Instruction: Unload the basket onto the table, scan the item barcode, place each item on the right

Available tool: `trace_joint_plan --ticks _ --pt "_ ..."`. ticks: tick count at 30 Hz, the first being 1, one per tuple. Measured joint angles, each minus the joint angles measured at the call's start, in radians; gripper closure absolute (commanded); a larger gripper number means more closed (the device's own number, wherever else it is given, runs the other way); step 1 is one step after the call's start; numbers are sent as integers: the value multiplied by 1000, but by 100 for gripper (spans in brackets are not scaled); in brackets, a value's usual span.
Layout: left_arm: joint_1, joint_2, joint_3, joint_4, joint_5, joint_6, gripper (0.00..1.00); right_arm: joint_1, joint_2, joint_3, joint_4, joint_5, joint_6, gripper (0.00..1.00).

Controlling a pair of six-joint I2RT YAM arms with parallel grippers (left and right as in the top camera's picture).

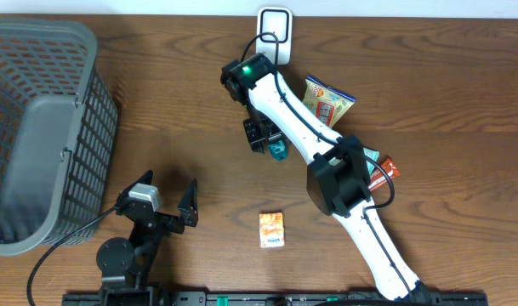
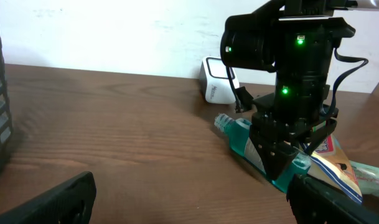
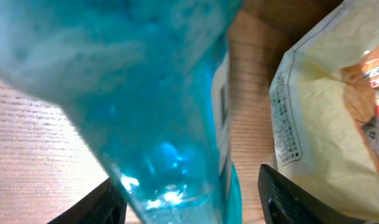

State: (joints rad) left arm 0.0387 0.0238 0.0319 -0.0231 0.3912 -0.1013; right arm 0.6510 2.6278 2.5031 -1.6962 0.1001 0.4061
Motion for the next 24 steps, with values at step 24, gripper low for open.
trace_joint_plan --ticks 24 --pt "0 0 0 0 0 0 2 29 -691 -389 69 72 64 1"
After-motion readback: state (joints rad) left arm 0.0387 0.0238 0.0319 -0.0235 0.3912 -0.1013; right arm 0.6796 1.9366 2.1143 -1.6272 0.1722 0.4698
